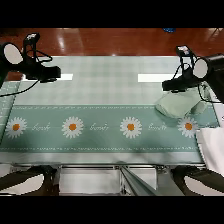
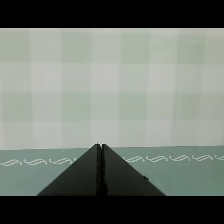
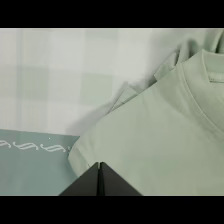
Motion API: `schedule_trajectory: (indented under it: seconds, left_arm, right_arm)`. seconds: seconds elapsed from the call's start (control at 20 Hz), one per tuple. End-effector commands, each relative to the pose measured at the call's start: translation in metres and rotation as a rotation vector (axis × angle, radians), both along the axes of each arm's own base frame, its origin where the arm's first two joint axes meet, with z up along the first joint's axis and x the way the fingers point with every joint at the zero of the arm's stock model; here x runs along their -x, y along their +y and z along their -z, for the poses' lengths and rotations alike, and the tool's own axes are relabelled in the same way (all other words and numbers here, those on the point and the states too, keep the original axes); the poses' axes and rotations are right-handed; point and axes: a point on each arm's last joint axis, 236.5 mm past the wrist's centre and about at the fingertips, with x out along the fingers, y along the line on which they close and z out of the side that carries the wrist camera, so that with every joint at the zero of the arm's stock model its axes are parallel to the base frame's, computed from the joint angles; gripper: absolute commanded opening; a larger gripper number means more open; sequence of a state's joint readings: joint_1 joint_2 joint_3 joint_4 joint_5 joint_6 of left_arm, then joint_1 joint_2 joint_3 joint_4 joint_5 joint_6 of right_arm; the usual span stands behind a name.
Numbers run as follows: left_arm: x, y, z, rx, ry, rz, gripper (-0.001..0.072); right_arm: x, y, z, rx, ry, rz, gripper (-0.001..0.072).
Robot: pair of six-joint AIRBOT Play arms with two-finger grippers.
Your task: Fold the shirts.
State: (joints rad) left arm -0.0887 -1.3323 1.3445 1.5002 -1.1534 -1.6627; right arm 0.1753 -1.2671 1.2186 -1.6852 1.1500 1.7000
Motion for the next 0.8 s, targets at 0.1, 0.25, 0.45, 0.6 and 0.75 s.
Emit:
schedule_trajectory:
  seconds: [0.1, 0.25, 0.45, 0.6, 0.75]
  left_arm:
    - [-0.023, -0.001, -0.011, 0.009, -0.105, -0.009, 0.0021]
    - [-0.047, 0.000, -0.015, 0.013, -0.194, -0.018, 0.0293]
    - [-0.047, 0.001, 0.024, -0.013, -0.100, -0.010, 0.0508]
    - [-0.038, 0.000, 0.052, -0.019, -0.005, -0.004, 0.0508]
    - [-0.035, -0.002, 0.069, -0.009, 0.042, -0.031, 0.0508]
  right_arm:
    - [-0.038, -0.005, -0.020, 0.043, -0.180, -0.029, 0.0153]
    - [-0.047, -0.056, -0.033, 0.206, -0.239, 0.090, 0.0417]
    - [-0.014, -0.152, -0.021, 0.217, -0.132, 0.391, 0.0414]
    - [-0.005, -0.194, -0.008, 0.078, -0.130, 0.566, 0.0408]
    - [0.000, -0.197, 0.035, -0.040, -0.013, 0.577, 0.0408]
